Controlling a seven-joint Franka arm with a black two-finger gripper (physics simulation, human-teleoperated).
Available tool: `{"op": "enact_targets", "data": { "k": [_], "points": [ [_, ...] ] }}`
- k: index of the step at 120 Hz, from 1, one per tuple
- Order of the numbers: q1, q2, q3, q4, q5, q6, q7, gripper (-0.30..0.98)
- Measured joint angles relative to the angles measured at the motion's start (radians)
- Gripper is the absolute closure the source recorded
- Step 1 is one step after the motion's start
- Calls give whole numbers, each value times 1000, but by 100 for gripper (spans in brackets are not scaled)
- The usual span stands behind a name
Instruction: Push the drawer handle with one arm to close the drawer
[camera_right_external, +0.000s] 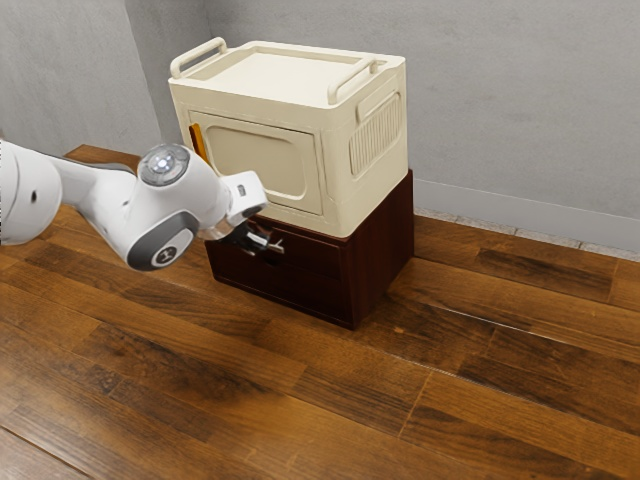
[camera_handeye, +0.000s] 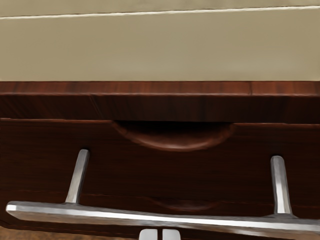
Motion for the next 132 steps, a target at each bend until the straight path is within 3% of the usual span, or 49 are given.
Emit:
{"op": "enact_targets", "data": {
  "k": [21, 44, 63, 79, 102, 132],
  "points": [
    [-6, -21, 0, -26, 5, -11, -1, 79],
    [-34, -260, 0, -197, 3, -110, -4, 74],
    [-68, -468, -28, -169, -69, -387, -6, 39],
    [-73, -544, -61, -31, -108, -695, -6, 21],
    [-77, -566, -75, 58, -144, -1028, -6, 9],
    [-80, -569, -74, 60, -157, -1191, -6, 3]
  ]
}}
